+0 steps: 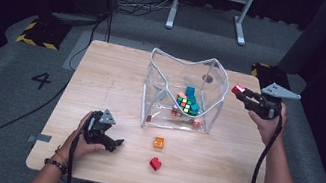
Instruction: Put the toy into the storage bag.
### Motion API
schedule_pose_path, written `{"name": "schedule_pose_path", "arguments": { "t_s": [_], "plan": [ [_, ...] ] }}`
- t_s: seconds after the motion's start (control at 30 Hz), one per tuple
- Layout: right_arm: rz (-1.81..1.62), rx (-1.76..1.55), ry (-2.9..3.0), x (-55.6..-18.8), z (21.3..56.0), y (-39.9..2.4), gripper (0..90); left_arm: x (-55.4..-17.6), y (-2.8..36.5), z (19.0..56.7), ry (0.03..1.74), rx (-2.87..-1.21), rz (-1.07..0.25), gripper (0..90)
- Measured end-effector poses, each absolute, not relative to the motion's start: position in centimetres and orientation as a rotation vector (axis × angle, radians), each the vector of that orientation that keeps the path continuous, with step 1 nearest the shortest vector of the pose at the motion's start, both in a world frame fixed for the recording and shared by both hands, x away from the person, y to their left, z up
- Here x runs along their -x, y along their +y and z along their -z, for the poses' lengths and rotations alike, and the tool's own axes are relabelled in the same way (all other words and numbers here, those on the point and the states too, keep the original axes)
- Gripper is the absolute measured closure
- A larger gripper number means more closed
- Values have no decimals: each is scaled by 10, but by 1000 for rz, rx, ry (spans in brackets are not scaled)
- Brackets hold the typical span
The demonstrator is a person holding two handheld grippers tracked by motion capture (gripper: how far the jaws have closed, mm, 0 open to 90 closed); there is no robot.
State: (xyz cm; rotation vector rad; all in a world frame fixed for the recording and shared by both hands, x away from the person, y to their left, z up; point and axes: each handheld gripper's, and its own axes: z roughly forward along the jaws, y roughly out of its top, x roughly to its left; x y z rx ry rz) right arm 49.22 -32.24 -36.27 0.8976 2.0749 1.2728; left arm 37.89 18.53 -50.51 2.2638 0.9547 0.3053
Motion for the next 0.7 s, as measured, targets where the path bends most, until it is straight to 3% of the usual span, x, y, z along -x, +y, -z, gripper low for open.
{"name": "schedule_pose_path", "arguments": {
  "t_s": [0.7],
  "plan": [
    [-1277,-856,2064,-516,323,-305,665,-379,185,505,954,-2264,-305,5]
  ]
}}
